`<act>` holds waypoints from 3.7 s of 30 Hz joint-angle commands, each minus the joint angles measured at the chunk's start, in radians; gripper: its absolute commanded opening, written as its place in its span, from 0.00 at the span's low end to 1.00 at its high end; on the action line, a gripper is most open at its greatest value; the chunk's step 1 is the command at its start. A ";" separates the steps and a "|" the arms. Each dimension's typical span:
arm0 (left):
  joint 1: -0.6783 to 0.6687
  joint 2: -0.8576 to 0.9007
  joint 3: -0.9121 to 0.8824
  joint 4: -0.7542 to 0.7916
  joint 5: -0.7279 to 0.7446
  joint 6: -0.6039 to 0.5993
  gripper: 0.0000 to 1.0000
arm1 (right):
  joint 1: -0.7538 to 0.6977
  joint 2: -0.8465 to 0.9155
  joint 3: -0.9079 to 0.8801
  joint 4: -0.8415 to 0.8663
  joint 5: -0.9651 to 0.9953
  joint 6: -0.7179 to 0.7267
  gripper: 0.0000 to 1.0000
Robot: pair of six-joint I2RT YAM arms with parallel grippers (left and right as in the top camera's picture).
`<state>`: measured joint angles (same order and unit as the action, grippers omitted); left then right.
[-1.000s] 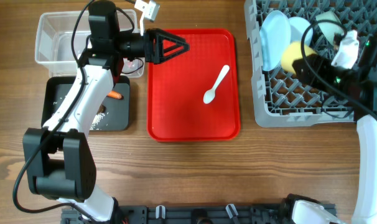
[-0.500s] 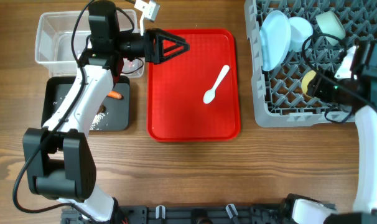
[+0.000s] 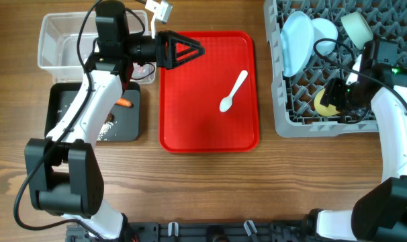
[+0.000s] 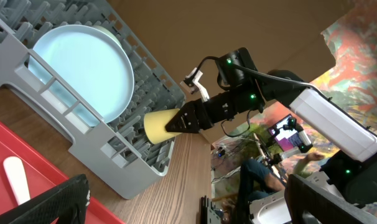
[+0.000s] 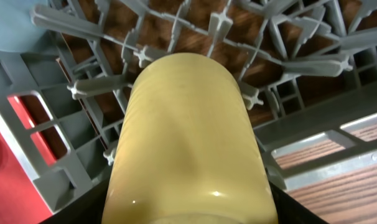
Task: Sort waste into correct bins and load items into the dishwasher rack
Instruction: 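Carry the yellow cup to the rack and set it down, then move the right gripper back toward the white spoon on the red tray, then lower the right gripper onto the white spoon handle and close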
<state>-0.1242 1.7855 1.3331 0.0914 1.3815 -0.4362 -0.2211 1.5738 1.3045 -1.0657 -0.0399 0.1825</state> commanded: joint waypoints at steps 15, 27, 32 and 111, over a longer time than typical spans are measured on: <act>0.003 -0.020 0.014 0.003 0.001 0.002 1.00 | 0.037 0.020 0.288 -0.041 -0.215 -0.030 1.00; 0.003 -0.020 0.014 0.003 0.002 0.002 1.00 | 0.390 0.093 0.311 0.169 -0.205 0.041 1.00; 0.003 -0.020 0.014 -0.008 0.039 0.002 1.00 | 0.503 0.179 0.310 0.233 -0.204 0.028 1.00; -0.002 -0.020 0.014 -0.683 -1.342 0.035 1.00 | 0.570 0.577 -0.047 0.605 0.062 -0.052 0.04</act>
<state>-0.1261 1.7809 1.3441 -0.5953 0.0498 -0.4164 0.3481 2.0548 1.3067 -0.4068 0.0093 0.1650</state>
